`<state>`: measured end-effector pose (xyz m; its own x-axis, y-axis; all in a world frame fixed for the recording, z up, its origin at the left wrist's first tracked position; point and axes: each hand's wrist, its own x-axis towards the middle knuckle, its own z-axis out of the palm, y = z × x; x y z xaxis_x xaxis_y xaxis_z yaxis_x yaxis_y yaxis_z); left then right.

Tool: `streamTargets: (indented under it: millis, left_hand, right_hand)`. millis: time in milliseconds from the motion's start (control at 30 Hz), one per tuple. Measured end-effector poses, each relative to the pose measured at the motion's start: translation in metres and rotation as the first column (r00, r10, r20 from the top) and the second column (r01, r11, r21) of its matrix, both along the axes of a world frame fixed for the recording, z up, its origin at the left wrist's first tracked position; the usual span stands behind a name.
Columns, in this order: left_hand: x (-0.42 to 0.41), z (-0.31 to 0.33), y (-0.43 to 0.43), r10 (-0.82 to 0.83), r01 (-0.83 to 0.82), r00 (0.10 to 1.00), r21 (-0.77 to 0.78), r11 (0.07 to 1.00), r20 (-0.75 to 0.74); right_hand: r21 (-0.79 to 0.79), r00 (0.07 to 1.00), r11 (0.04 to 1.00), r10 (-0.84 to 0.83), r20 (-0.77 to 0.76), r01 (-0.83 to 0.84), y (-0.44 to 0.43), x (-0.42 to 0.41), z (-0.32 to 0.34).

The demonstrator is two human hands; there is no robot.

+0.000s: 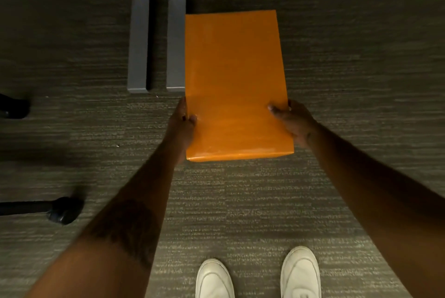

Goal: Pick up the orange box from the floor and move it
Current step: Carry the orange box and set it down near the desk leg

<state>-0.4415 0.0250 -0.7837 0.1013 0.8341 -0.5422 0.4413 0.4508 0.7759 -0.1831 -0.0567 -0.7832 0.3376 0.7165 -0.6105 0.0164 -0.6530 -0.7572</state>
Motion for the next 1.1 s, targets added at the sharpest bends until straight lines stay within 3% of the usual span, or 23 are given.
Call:
streamTargets:
  millis: [267, 400, 467, 600, 767, 1000, 1100]
  left_hand:
    - [-0.012, 0.001, -0.004, 0.035, -0.028, 0.99, -0.053, 0.998, 0.137]
    - [-0.028, 0.001, -0.051, 0.062, -0.053, 0.976, -0.046, 0.997, 0.207]
    - [-0.028, -0.003, -0.071, 0.122, -0.108, 0.965, -0.071, 0.992, 0.23]
    - [-0.02, -0.007, -0.078, 0.295, -0.262, 0.91, -0.144, 0.954, 0.293]
    - [-0.02, -0.009, -0.063, 0.252, -0.246, 0.906, -0.06, 0.967, 0.34]
    - [0.001, -0.005, 0.0, 0.191, -0.2, 0.936, 0.001, 0.98, 0.297]
    - [0.009, -0.009, 0.037, 0.234, -0.245, 0.908, -0.013, 0.97, 0.348]
  right_hand:
    - [0.052, 0.997, 0.998, 0.038, 0.06, -0.041, -0.008, -0.004, 0.002]
    - [-0.145, 0.969, 0.987, 0.107, 0.224, -0.076, -0.047, -0.007, -0.001]
    - [-0.201, 0.992, 0.979, 0.06, 0.112, -0.037, -0.065, -0.011, 0.0]
    - [-0.078, 0.987, 0.993, -0.099, -0.123, 0.09, -0.076, -0.027, 0.0]
    - [-0.016, 0.964, 0.982, -0.187, -0.191, 0.187, -0.06, -0.027, -0.003]
    - [0.045, 0.956, 0.976, -0.2, -0.215, 0.214, 0.004, -0.002, -0.003]
    - [0.039, 0.951, 0.975, -0.206, -0.233, 0.221, 0.039, 0.008, -0.006]
